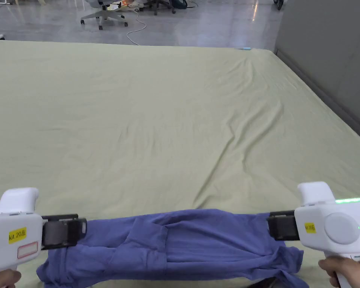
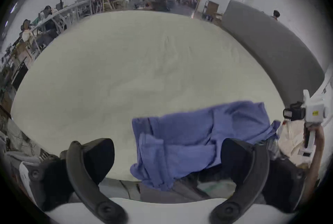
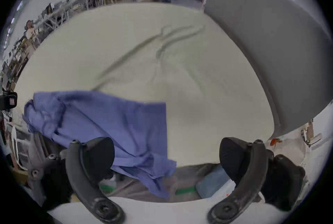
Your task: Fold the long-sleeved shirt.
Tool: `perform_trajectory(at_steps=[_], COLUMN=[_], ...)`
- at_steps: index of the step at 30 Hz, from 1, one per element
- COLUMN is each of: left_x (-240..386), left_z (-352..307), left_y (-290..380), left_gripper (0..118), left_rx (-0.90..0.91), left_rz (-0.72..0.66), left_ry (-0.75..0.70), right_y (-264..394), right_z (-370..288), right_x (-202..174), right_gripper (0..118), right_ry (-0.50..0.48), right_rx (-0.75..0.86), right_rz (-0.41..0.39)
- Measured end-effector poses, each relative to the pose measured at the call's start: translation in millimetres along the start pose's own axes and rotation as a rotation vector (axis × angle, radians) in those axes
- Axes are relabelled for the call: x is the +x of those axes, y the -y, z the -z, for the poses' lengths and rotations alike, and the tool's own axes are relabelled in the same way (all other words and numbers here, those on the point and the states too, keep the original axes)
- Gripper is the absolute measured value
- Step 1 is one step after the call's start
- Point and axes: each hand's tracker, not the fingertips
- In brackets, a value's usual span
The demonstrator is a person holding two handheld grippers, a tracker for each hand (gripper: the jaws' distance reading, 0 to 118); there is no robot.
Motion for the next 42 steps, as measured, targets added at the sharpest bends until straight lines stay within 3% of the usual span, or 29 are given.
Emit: perform_trajectory(at_steps=[1,2,3,6,11,12,13,14,15,19,24,26,28,29,31,34,35,36,37,38,40,42], left_x=[4,9,13,5,-20,-31,-48,-65,-78,-116,-130,-122,-110,-92,-77,-68,-74,-77,-84,-75,-68,-68], left_z=[-3,-1,3,3,-2,-2,1,5,12,40,92,93,117,125,137,152,156,155,155,149,136,123], left_y=[-3,-5,-4,-1,1,1,4,7,10,35,64,61,65,64,56,50,48,47,45,52,60,56], left_gripper=[74,10,0,0,0,15,47,89,118,118,118,118,118,118,118,118,113,82,30,25,25,25], left_rx=[0.042,0.059,0.085,0.046,0.089,0.09,0.078,0.048,-0.001,-0.095,-0.255,-0.128,-0.24,-0.248,-0.194,-0.225,-0.219,-0.213,-0.225,-0.233,-0.212,-0.155], left_rz=[0.036,0.075,0.076,0.072,0.01,-0.015,-0.071,-0.151,-0.205,-0.49,-0.61,-0.661,-0.77,-0.754,-0.589,-0.586,-0.553,-0.526,-0.472,-0.468,-0.518,-0.442], left_ry=[0.019,0.019,-0.012,0.034,0.166,0.242,0.328,0.398,0.452,0.605,0.536,0.714,0.882,0.924,0.87,0.827,0.812,0.778,0.676,0.611,0.698,0.629], right_y=[-3,-6,-5,-8,-6,-3,-3,-3,-1,-1,-3,-6,-5,-5,-8,-6,-5,-3,-2,-2,0,0], right_z=[-5,-6,-2,3,1,1,-3,-5,-5,-8,-11,-12,-12,-12,-14,-16,-16,-17,-17,-18,-18,-20], right_x=[-5,-9,-17,-27,-25,-25,-25,-25,-27,-38,-49,-53,-54,-54,-56,-54,-52,-50,-48,-48,-46,-45], right_gripper=[86,29,0,0,0,0,0,0,0,0,0,0,0,0,0,0,0,0,0,0,0,0], right_ry=[-0.043,-0.099,-0.092,-0.044,-0.059,-0.068,-0.077,-0.084,-0.091,-0.118,-0.15,-0.158,-0.159,-0.158,-0.164,-0.154,-0.148,-0.144,-0.142,-0.142,-0.136,-0.131], right_rx=[0.038,0.041,0.047,0.049,0.055,0.054,0.054,0.052,0.049,0.045,0.053,0.051,0.049,0.05,0.051,0.051,0.052,0.052,0.05,0.048,0.044,0.041], right_rz=[0.026,0.034,0.056,0.008,0.028,0.032,0.034,0.031,0.022,-0.009,-0.028,-0.032,-0.039,-0.042,-0.041,-0.032,-0.032,-0.029,-0.026,-0.026,-0.026,-0.027])
